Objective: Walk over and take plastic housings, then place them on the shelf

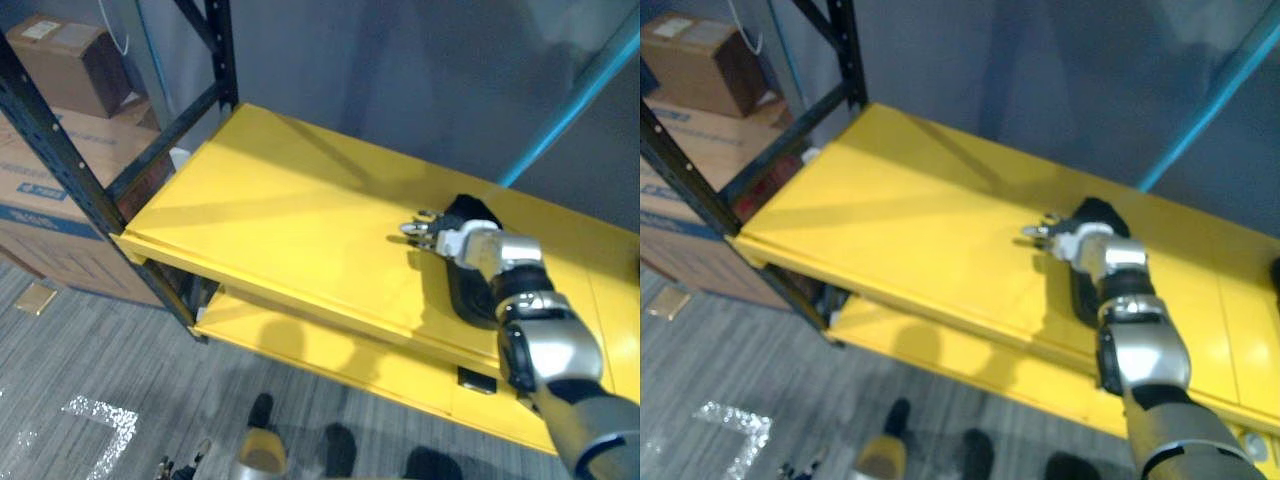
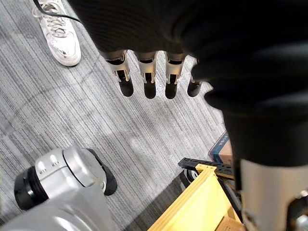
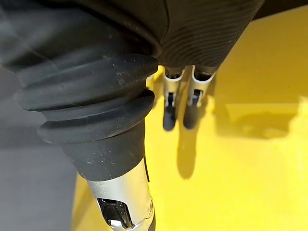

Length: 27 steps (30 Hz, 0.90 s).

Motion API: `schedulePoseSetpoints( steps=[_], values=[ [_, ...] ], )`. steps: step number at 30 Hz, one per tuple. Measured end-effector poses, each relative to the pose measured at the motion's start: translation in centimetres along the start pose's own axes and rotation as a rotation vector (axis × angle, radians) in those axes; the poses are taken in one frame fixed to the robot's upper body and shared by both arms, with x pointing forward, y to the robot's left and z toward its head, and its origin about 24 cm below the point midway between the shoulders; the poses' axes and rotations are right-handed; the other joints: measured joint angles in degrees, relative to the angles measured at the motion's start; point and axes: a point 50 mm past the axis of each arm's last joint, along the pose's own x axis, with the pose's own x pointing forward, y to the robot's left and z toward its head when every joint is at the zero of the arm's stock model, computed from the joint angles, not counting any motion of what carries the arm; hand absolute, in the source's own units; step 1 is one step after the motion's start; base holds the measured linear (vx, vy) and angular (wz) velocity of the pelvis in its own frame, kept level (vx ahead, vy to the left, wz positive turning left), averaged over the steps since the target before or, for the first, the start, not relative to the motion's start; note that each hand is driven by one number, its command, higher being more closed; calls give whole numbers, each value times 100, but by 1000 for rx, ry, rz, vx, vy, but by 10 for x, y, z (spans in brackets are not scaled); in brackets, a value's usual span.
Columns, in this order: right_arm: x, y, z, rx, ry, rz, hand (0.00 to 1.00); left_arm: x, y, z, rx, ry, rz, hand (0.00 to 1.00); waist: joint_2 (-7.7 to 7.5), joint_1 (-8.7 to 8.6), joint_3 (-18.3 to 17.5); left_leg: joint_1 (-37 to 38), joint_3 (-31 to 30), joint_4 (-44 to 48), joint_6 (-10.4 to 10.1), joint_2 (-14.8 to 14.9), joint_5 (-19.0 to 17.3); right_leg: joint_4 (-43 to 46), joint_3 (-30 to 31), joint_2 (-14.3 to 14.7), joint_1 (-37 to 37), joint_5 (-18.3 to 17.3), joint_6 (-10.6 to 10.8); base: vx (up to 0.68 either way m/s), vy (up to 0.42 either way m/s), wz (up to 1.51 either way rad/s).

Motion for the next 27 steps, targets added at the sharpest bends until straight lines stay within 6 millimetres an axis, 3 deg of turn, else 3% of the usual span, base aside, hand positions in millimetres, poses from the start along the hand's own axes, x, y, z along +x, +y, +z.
schedulePoseSetpoints(
  steps=[10, 18, 27],
  values=[
    [-2, -14, -3, 127, -39, -72, 0, -3, 3, -6, 13, 16, -9, 0, 113, -86, 42, 16, 39, 1, 9, 67, -7, 21, 76, 84, -51, 147, -125, -16, 17, -3],
    [-10, -40, -1, 161, -76, -240, 0, -5, 1, -8, 5, 19, -14, 0, 142, -93, 29, 2, 178, 1, 4, 43, -2, -80, 150, 65, -90, 27, -306, -13, -6, -9],
    [-19, -61, 8, 265, -226, -393, 0, -5, 2, -10, 8, 26, -12, 0, 219, -127, -13, 6, 176, 1, -56, -58, 48, -169, 120, -31, -55, -137, -207, 5, -3, -2]
  ],
)
